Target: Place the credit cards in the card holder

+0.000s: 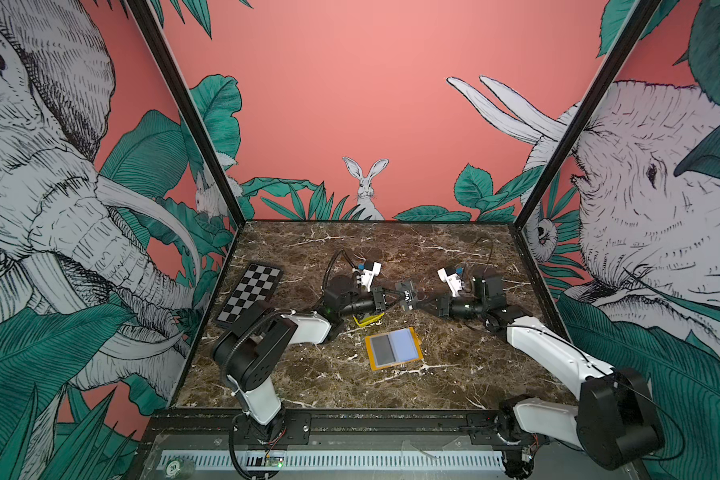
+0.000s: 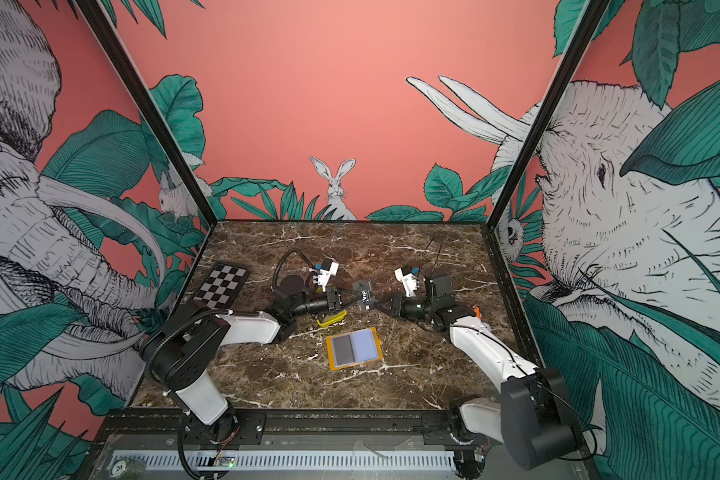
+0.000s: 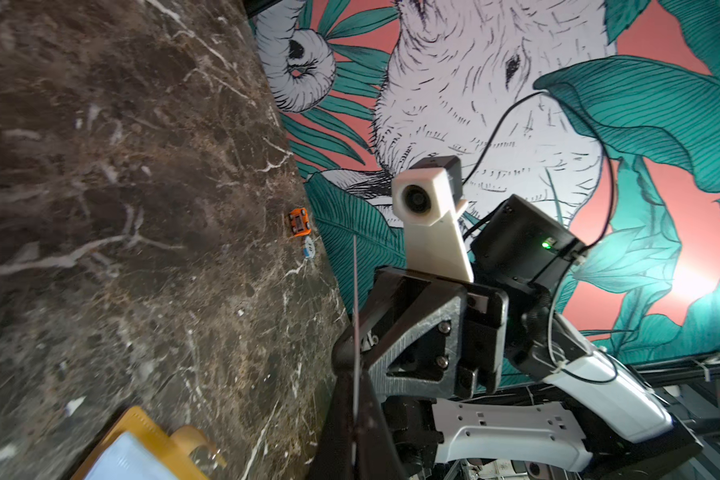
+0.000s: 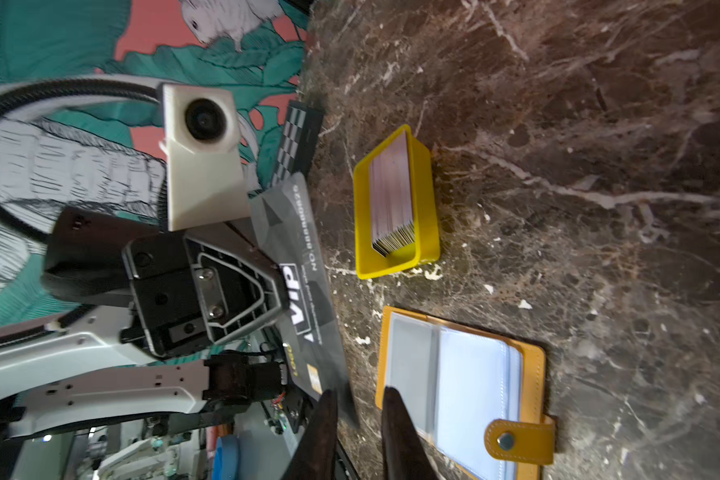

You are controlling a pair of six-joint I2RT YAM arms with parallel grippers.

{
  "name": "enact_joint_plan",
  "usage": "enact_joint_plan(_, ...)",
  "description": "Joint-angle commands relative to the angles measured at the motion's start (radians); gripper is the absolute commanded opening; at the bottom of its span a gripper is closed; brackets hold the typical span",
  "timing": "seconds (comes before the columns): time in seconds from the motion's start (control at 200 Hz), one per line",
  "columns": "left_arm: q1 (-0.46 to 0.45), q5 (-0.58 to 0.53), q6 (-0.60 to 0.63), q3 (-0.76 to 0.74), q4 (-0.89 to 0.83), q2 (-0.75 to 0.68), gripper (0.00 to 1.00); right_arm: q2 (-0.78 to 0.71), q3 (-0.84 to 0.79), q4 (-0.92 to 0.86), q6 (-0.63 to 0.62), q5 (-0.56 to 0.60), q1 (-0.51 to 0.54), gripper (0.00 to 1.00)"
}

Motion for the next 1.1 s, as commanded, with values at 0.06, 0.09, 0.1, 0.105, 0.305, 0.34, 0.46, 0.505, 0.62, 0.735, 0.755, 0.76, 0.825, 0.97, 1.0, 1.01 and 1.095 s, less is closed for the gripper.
enact_joint_plan(0.06,-0.002,-0.062,0.124,-0.056,-0.236,-0.147,0.00,-0.054,0.006,-0.182,-0.096,0.256,0.108,0.22)
enact_joint_plan(0.09,-0.002,-0.063,0.122,-0.074,-0.238,-0.159,0.00,-0.059,-0.004,-0.192,-0.099,0.288,0.134,0.22)
enact_joint_plan(0.1,-0.002,-0.063,0.118,-0.080,-0.239,-0.163,0.00,-0.062,-0.007,-0.198,-0.099,0.298,0.141,0.22)
enact_joint_plan(0.105,-0.002,-0.064,0.118,-0.083,-0.241,-0.165,0.00,-0.063,-0.008,-0.201,-0.099,0.302,0.149,0.22)
enact_joint_plan(0.305,-0.002,-0.078,0.116,-0.189,-0.269,-0.243,0.00,-0.135,-0.068,-0.291,-0.081,0.536,0.301,0.22)
enact_joint_plan(0.34,-0.002,-0.084,0.118,-0.207,-0.275,-0.258,0.00,-0.151,-0.082,-0.298,-0.073,0.562,0.317,0.22)
enact_joint_plan(0.46,-0.004,-0.090,0.123,-0.245,-0.306,-0.295,0.00,-0.195,-0.134,-0.305,-0.050,0.615,0.350,0.22)
enact_joint_plan(0.505,-0.005,-0.089,0.116,-0.261,-0.304,-0.305,0.00,-0.203,-0.149,-0.315,-0.049,0.636,0.358,0.22)
enact_joint_plan(0.62,-0.005,-0.098,0.104,-0.303,-0.304,-0.334,0.00,-0.205,-0.177,-0.322,-0.053,0.658,0.363,0.22)
enact_joint_plan(0.735,-0.006,-0.129,0.103,-0.330,-0.316,-0.357,0.00,-0.183,-0.190,-0.294,-0.056,0.647,0.363,0.21)
enact_joint_plan(0.755,-0.008,-0.135,0.102,-0.333,-0.317,-0.360,0.00,-0.175,-0.189,-0.288,-0.057,0.644,0.363,0.21)
enact_joint_plan(0.76,-0.008,-0.135,0.101,-0.334,-0.318,-0.361,0.00,-0.173,-0.189,-0.285,-0.057,0.644,0.363,0.21)
enact_joint_plan(0.825,-0.013,-0.148,0.103,-0.344,-0.324,-0.367,0.00,-0.144,-0.185,-0.272,-0.057,0.634,0.363,0.21)
enact_joint_plan(0.97,-0.023,-0.170,0.105,-0.366,-0.318,-0.367,0.00,-0.086,-0.174,-0.252,-0.049,0.636,0.363,0.20)
enact_joint_plan(1.0,-0.023,-0.174,0.106,-0.370,-0.314,-0.364,0.00,-0.077,-0.172,-0.249,-0.045,0.638,0.364,0.20)
enact_joint_plan(1.01,-0.023,-0.175,0.105,-0.371,-0.312,-0.362,0.00,-0.076,-0.172,-0.248,-0.042,0.637,0.365,0.20)
enact_joint_plan(1.095,-0.055,-0.179,0.103,-0.373,-0.294,-0.343,0.00,-0.056,-0.168,-0.237,-0.033,0.638,0.366,0.19)
